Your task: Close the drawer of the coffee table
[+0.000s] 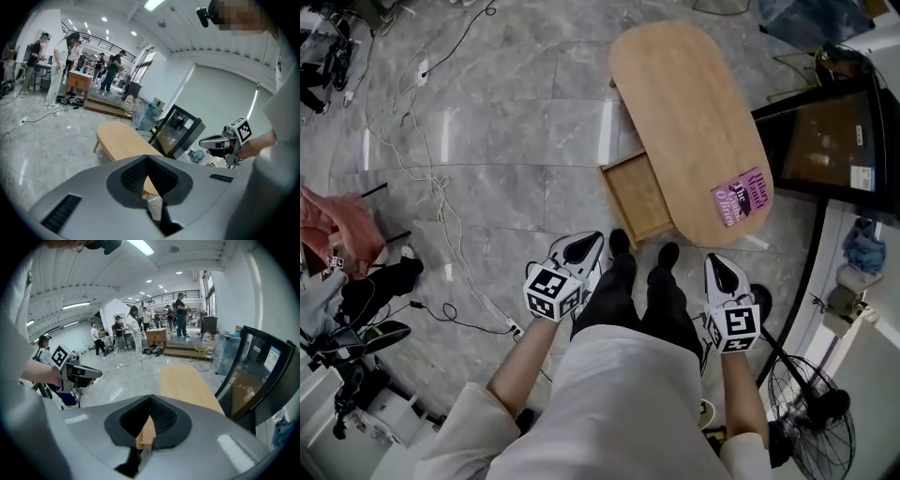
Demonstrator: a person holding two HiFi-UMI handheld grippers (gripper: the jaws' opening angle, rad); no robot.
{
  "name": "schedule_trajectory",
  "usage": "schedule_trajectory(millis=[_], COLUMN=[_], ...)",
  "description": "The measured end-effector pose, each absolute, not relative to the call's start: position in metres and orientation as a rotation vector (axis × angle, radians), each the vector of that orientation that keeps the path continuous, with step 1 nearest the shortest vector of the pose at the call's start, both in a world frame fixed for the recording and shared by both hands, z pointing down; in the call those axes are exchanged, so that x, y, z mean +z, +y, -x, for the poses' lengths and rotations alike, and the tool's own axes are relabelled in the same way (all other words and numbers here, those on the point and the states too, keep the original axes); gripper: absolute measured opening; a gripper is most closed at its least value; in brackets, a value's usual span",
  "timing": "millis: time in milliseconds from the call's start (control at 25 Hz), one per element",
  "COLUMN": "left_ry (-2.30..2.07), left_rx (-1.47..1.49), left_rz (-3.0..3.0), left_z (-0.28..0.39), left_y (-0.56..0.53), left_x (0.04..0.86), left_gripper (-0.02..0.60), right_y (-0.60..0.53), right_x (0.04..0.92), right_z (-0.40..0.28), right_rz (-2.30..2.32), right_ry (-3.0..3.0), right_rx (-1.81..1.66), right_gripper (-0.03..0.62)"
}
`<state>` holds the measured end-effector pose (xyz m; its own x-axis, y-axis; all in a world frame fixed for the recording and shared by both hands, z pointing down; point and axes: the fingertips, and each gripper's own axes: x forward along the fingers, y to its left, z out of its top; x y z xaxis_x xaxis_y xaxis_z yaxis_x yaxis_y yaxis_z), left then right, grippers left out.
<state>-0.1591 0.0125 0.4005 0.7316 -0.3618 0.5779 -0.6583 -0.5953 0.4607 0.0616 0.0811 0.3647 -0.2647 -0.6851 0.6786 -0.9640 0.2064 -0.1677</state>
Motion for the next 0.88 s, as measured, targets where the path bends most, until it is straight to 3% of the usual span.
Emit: schedule_trajectory(millis=[880], left_ry=[-0.892], left_rx=[0.665], left_rz=[-1.974], left_z=[0.137], left_y=[0.014], left_x=[0.547], left_gripper=[0.006], right_y=[0.047], right_x=[0.523], right_z=[-0.046], right_rz=[-1.181], right_ry=[-2.092], right_rx=[1.019], right_gripper=[0.011])
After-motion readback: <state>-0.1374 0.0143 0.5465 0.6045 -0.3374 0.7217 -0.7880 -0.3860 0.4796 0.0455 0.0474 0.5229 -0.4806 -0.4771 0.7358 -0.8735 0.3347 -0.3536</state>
